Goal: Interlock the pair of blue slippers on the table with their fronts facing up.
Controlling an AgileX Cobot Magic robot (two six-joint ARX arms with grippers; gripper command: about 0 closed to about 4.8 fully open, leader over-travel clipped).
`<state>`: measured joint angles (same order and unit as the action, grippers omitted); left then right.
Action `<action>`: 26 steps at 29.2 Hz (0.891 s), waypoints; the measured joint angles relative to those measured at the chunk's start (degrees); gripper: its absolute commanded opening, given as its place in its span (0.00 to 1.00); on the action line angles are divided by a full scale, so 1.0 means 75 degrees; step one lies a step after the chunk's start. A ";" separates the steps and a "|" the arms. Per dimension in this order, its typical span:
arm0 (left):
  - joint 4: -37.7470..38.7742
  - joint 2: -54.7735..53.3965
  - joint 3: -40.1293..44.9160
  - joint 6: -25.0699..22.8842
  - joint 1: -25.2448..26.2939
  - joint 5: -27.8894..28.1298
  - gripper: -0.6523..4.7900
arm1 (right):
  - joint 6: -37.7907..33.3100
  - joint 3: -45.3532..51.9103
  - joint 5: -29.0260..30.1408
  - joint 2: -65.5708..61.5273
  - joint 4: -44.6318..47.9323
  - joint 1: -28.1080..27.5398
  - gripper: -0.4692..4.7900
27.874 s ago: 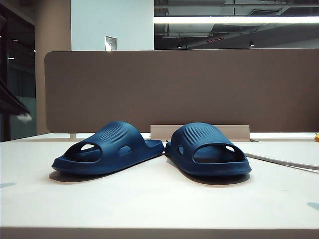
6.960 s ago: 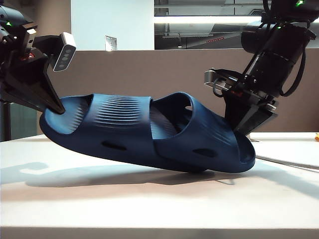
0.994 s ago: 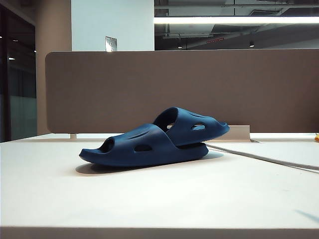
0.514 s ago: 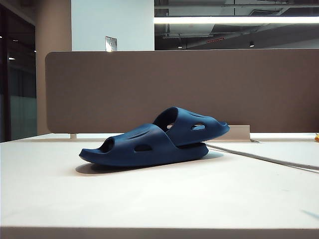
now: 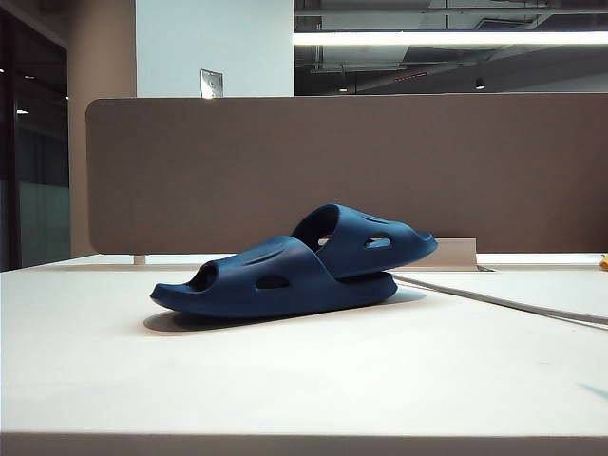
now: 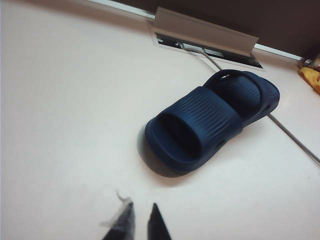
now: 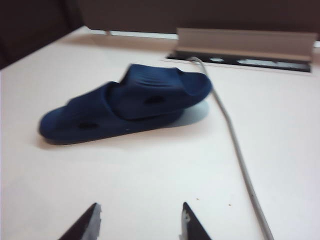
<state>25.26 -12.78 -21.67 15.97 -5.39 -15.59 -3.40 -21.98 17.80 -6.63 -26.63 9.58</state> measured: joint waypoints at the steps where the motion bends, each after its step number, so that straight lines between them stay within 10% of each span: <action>1: -0.0029 0.0003 0.0055 0.0085 0.0000 0.0003 0.11 | -0.0003 0.0082 -0.0020 0.0000 0.0070 0.0000 0.30; 5: -0.0146 -0.0003 0.0207 0.0289 0.0000 0.0006 0.11 | -0.0012 0.0458 -0.0020 0.0000 0.0420 0.0003 0.13; 26: -0.2078 -0.0006 0.1241 0.0134 -0.0003 0.0032 0.11 | -0.0417 0.1894 -0.0003 0.0020 0.2713 0.0003 0.13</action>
<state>9.67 -12.82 -12.36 16.97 -5.41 -15.35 -6.52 -7.77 17.78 -6.48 -6.28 9.61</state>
